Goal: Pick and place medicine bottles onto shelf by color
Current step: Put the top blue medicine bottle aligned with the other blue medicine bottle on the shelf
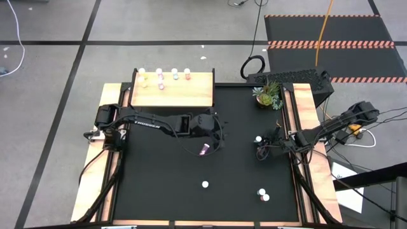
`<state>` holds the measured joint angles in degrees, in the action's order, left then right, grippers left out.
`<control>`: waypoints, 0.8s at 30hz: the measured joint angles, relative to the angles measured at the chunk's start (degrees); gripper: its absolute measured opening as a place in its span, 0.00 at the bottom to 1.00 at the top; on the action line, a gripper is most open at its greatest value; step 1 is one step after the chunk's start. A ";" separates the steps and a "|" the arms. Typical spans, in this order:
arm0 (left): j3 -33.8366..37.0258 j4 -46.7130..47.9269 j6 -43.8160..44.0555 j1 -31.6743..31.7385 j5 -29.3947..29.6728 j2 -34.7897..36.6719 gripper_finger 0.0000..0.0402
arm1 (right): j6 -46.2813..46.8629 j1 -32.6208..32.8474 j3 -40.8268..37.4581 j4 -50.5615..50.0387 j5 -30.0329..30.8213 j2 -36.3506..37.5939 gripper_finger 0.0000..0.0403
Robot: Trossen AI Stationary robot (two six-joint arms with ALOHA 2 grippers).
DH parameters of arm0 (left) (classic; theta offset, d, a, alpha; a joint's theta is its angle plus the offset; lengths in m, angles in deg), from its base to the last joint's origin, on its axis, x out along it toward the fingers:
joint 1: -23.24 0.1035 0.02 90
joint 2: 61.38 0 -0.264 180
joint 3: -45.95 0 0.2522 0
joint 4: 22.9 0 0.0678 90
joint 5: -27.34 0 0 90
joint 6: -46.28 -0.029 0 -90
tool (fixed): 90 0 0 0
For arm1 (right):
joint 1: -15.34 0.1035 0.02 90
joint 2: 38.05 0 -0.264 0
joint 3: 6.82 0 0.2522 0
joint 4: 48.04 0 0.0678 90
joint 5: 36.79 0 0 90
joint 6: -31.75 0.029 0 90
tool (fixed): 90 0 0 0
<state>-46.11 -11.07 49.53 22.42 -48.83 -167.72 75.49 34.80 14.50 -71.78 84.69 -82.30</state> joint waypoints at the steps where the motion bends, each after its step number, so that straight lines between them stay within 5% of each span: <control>1: 0.00 -0.41 0.00 0.02 -0.43 0.00 0.62 | -0.49 0.00 0.15 0.56 -0.02 -0.02 0.24; 13: 0.00 -11.34 -1.63 0.00 -10.94 0.00 0.64 | -21.22 -3.01 16.45 -0.74 -7.91 -1.15 0.23; 19: 0.00 -13.69 -0.97 0.39 -17.12 0.00 0.76 | -32.42 -6.67 24.53 -1.72 -17.43 -5.46 0.24; 24: 0.00 -13.07 2.55 0.89 -21.42 -0.01 0.83 | -38.22 -8.09 29.82 -1.59 -18.69 -12.64 0.24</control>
<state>-46.11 -24.14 52.07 23.31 -70.25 -167.73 37.26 26.71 44.32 -73.37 66.00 -94.94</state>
